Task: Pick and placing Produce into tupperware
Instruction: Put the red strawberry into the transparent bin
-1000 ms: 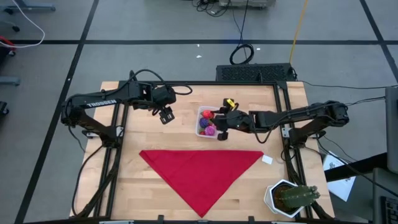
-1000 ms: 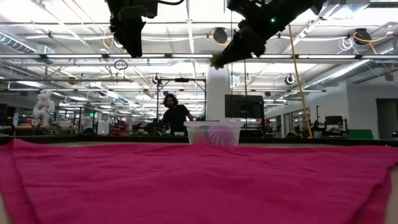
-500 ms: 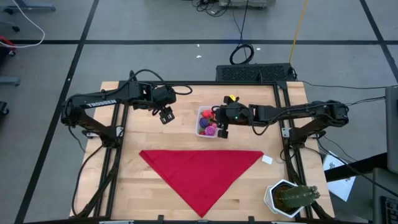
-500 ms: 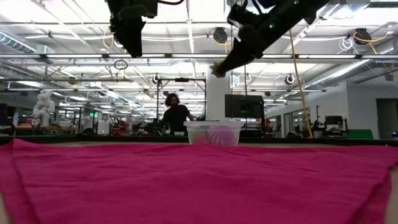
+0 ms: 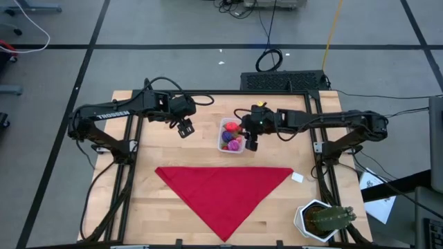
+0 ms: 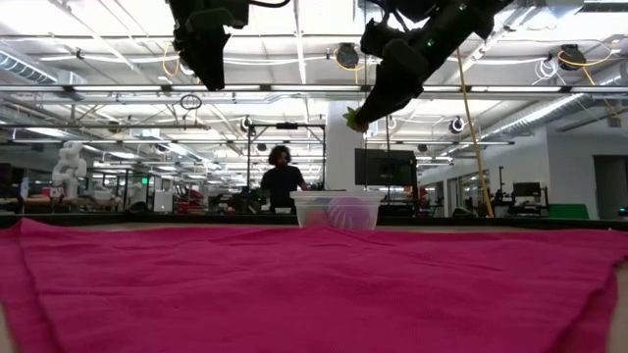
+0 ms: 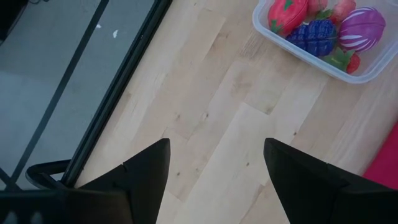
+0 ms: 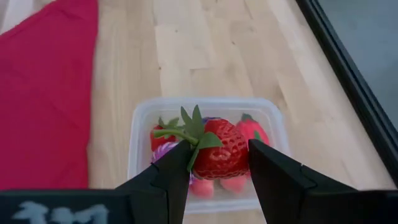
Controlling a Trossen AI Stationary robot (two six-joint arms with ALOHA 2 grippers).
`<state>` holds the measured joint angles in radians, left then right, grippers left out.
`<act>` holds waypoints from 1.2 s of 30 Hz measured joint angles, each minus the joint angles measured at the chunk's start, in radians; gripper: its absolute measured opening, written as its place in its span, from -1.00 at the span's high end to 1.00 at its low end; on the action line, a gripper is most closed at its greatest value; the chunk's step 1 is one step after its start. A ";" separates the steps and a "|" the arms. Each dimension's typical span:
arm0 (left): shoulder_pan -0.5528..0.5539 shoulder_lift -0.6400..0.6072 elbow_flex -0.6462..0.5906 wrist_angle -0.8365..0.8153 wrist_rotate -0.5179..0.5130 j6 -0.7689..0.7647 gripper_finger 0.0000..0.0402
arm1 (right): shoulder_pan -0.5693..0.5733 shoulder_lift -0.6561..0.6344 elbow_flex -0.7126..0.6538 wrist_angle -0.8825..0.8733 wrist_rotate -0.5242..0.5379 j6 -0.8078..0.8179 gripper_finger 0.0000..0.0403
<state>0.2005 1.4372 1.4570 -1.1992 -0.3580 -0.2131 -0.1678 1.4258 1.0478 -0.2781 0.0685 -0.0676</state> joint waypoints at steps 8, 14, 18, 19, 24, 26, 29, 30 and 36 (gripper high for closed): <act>0.000 0.000 0.000 0.021 0.000 0.000 -0.33 | -0.001 0.081 0.122 -0.103 -0.023 0.004 0.25; 0.000 0.000 0.000 0.041 0.000 0.007 -0.33 | -0.001 0.234 0.246 -0.240 -0.031 -0.010 0.25; 0.000 0.000 0.000 0.040 0.000 0.009 -0.33 | -0.001 0.301 0.294 -0.285 -0.076 -0.025 0.25; 0.000 0.000 0.000 0.040 0.000 0.009 -0.33 | -0.001 0.312 0.297 -0.299 -0.076 -0.025 0.25; 0.000 0.000 0.000 0.036 0.000 0.009 -0.33 | -0.003 0.354 0.298 -0.354 -0.076 -0.024 0.25; 0.000 0.000 0.000 0.036 0.000 0.009 -0.33 | -0.008 0.363 0.299 -0.377 -0.075 -0.024 0.25; 0.000 0.000 0.000 0.037 0.000 0.009 -0.33 | -0.009 0.370 0.298 -0.381 -0.074 -0.027 0.25; 0.000 0.000 0.000 0.036 0.000 0.009 -0.33 | -0.009 0.369 0.298 -0.379 -0.074 -0.031 0.25; 0.000 0.000 0.000 0.036 0.000 0.009 -0.33 | -0.008 0.369 0.299 -0.377 -0.074 -0.079 0.25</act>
<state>0.2005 1.4372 1.4570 -1.1629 -0.3576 -0.2043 -0.1753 1.7943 1.3464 -0.6551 -0.0058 -0.1465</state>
